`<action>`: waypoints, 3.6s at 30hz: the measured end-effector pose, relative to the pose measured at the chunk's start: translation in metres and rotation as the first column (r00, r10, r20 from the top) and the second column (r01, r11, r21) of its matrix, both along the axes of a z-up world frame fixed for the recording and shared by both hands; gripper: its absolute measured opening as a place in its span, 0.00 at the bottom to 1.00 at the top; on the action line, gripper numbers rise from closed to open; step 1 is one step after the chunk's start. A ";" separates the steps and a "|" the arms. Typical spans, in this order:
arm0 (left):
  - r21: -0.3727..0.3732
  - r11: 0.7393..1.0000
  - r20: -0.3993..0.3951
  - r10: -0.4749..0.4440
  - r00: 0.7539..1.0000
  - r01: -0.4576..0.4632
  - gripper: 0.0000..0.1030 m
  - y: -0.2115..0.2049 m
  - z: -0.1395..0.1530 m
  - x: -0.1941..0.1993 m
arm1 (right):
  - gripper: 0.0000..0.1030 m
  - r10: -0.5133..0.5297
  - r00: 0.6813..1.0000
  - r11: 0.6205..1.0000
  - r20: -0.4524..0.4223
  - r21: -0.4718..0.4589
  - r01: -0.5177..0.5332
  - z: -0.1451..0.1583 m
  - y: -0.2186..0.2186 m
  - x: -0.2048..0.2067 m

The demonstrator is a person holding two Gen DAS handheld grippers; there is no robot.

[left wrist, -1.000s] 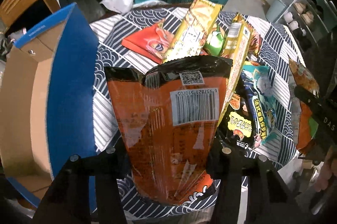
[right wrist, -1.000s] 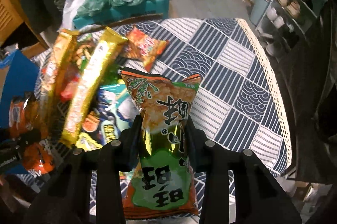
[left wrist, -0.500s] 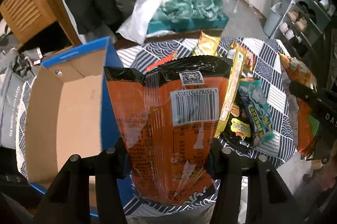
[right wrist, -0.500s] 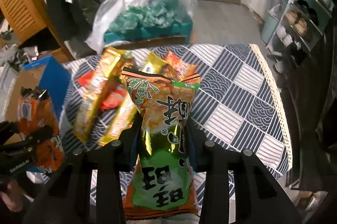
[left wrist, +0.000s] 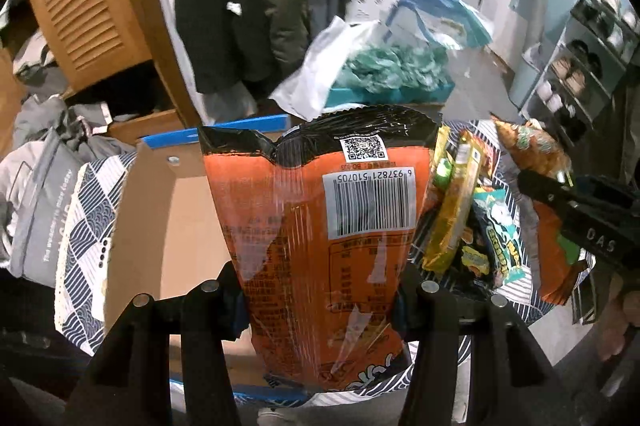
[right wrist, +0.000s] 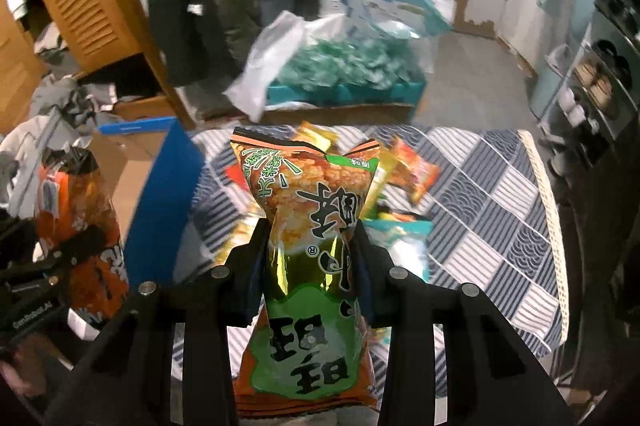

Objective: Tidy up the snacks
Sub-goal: 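Carry the orange bag with the left tool while the right tool carries the cracker bag into the box, then open both tools to release the bags and withdraw toward the snack pile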

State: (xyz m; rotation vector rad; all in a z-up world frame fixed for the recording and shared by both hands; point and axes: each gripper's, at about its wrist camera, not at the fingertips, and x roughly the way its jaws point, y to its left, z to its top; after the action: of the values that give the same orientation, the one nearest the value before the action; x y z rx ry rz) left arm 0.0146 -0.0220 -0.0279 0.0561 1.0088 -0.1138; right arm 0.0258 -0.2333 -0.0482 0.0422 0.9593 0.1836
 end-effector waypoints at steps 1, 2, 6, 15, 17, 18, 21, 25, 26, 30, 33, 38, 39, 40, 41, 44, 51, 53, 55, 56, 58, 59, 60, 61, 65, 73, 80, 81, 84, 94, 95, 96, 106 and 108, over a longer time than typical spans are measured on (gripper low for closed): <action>-0.005 1.000 0.003 0.011 1.000 -0.011 0.53 0.007 0.001 0.000 | 0.35 0.011 1.000 1.000 0.002 0.000 -0.011 0.001 0.008 0.001; -0.007 1.000 0.004 0.018 1.000 -0.018 0.53 0.011 0.002 0.000 | 0.35 0.023 1.000 1.000 0.004 0.000 -0.023 0.003 0.015 0.002; -0.013 0.998 0.021 0.059 0.998 -0.059 0.53 0.034 0.005 -0.002 | 0.35 0.070 0.998 0.998 0.005 0.000 -0.070 0.007 0.044 0.006; -0.017 0.990 0.022 0.143 0.989 -0.143 0.53 0.082 -0.001 -0.004 | 0.35 0.179 0.984 0.984 -0.002 -0.006 -0.179 0.008 0.112 0.013; -0.014 0.987 0.015 0.163 0.987 -0.162 0.53 0.094 -0.005 -0.004 | 0.35 0.202 0.979 0.979 -0.009 -0.006 -0.202 0.006 0.127 0.016; -0.011 0.985 0.012 0.173 0.985 -0.172 0.53 0.099 -0.008 -0.004 | 0.35 0.208 0.978 0.978 -0.012 -0.005 -0.208 0.005 0.133 0.017; 0.002 0.979 -0.002 0.204 0.979 -0.204 0.53 0.114 -0.017 -0.003 | 0.35 0.239 0.971 0.971 -0.027 0.000 -0.239 0.001 0.156 0.019; 0.010 0.970 -0.031 0.242 0.970 -0.242 0.53 0.133 -0.030 -0.001 | 0.35 0.276 0.960 0.961 -0.051 0.012 -0.275 -0.006 0.184 0.023; 0.013 0.968 -0.036 0.253 0.967 -0.252 0.53 0.138 -0.034 0.000 | 0.35 0.283 0.957 0.959 -0.057 0.015 -0.283 -0.008 0.192 0.024; 0.022 0.959 -0.038 0.282 0.959 -0.282 0.53 0.152 -0.042 0.003 | 0.35 0.309 0.947 0.951 -0.084 0.032 -0.307 -0.018 0.216 0.028; 0.023 0.953 -0.039 0.304 0.952 -0.303 0.53 0.160 -0.047 0.005 | 0.35 0.319 0.942 0.948 -0.105 0.049 -0.315 -0.025 0.228 0.033; 0.004 0.951 -0.055 0.309 0.949 -0.309 0.53 0.165 -0.055 0.009 | 0.35 0.323 0.935 0.946 -0.147 0.070 -0.316 -0.040 0.241 0.040; 0.000 0.951 -0.057 0.310 0.949 -0.310 0.53 0.166 -0.056 0.010 | 0.35 0.322 0.935 0.947 -0.150 0.071 -0.314 -0.041 0.242 0.041; -0.003 0.950 -0.061 0.310 0.949 -0.311 0.53 0.166 -0.057 0.011 | 0.35 0.322 0.934 0.947 -0.155 0.074 -0.314 -0.042 0.243 0.042; -0.008 0.950 -0.066 0.311 0.948 -0.312 0.53 0.167 -0.058 0.012 | 0.35 0.323 0.933 0.946 -0.159 0.079 -0.314 -0.044 0.244 0.043; -0.014 0.947 -0.080 0.318 0.945 -0.320 0.54 0.167 -0.059 0.013 | 0.37 0.327 0.929 0.944 -0.173 0.093 -0.316 -0.047 0.246 0.045; 0.000 0.945 -0.103 0.324 0.940 -0.326 0.63 0.167 -0.061 0.012 | 0.49 0.319 0.931 0.948 -0.178 0.072 -0.311 -0.050 0.242 0.047; -0.006 0.943 -0.110 0.330 0.938 -0.333 0.64 0.167 -0.060 0.011 | 0.60 0.307 0.937 0.952 -0.168 0.063 -0.300 -0.048 0.239 0.046; -0.011 0.942 -0.088 0.332 0.939 -0.334 0.65 0.167 -0.057 0.009 | 0.67 0.298 0.942 0.955 -0.157 0.064 -0.291 -0.044 0.235 0.046; -0.005 0.942 -0.075 0.334 0.940 -0.335 0.69 0.166 -0.054 0.009 | 0.70 0.294 0.944 0.956 -0.150 0.067 -0.287 -0.042 0.233 0.047; 0.010 0.943 -0.049 0.334 0.941 -0.334 0.74 0.164 -0.049 0.007 | 0.72 0.282 0.949 0.959 -0.140 0.068 -0.275 -0.038 0.229 0.047; 0.011 0.945 -0.036 0.328 0.944 -0.328 0.75 0.163 -0.047 0.007 | 0.73 0.278 0.951 0.960 -0.137 0.069 -0.271 -0.037 0.228 0.048; 0.012 0.945 -0.031 0.326 0.945 -0.326 0.75 0.162 -0.046 0.006 | 0.74 0.273 0.953 0.962 -0.132 0.070 -0.266 -0.035 0.225 0.048; 0.013 0.946 -0.028 0.323 0.946 -0.323 0.75 0.161 -0.045 0.006 | 0.75 0.269 0.955 0.963 -0.129 0.067 -0.262 -0.034 0.224 0.047; 0.015 0.951 -0.031 0.308 0.951 -0.308 0.75 0.156 -0.043 0.005 | 0.75 0.256 0.960 0.967 -0.108 0.038 -0.254 -0.030 0.217 0.045; 0.000 0.959 -0.025 0.284 0.959 -0.284 0.78 0.143 -0.037 0.002 | 0.76 0.240 0.967 0.971 -0.081 0.013 -0.240 -0.024 0.198 0.038; -0.001 0.973 -0.020 0.232 0.973 -0.232 0.78 0.120 -0.035 0.005 | 0.79 0.212 0.976 0.977 -0.055 -0.022 -0.213 -0.021 0.174 0.033; -0.002 0.974 -0.021 0.227 0.974 -0.227 0.78 0.116 -0.035 0.006 | 0.79 0.210 0.976 0.977 -0.055 -0.023 -0.212 -0.021 0.171 0.032; 0.002 0.980 -0.020 0.197 0.980 -0.197 0.78 0.103 -0.034 0.009 | 0.79 0.190 0.981 0.981 -0.050 -0.028 -0.191 -0.020 0.157 0.032; 0.009 0.991 -0.019 0.130 0.991 -0.130 0.78 0.063 -0.033 0.016 | 0.85 0.132 0.990 0.990 -0.044 -0.040 -0.133 -0.021 0.112 0.028; 0.010 0.992 -0.020 0.126 0.992 -0.126 0.78 0.059 -0.033 0.017 | 0.85 0.123 0.991 0.991 -0.047 -0.037 -0.125 -0.022 0.107 0.028; 0.009 0.993 -0.020 0.121 0.992 -0.120 0.78 0.056 -0.032 0.018 | 0.85 0.113 0.992 0.993 -0.050 -0.034 -0.115 -0.023 0.101 0.028; 0.033 0.998 -0.024 0.051 0.998 -0.050 0.78 0.011 -0.034 0.024 | 0.86 0.020 0.996 1.000 -0.082 -0.017 -0.021 -0.037 0.042 0.027; 0.041 0.999 -0.028 0.038 0.999 -0.036 0.78 0.002 -0.036 0.026 | 0.86 0.006 0.996 1.000 -0.089 -0.019 -0.008 -0.042 0.033 0.027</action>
State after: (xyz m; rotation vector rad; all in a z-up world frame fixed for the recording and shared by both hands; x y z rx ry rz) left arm 0.0403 -0.0196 -0.0638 0.0724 1.0403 -0.0607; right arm 0.0525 -0.2008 -0.0898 0.0296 1.0503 0.1800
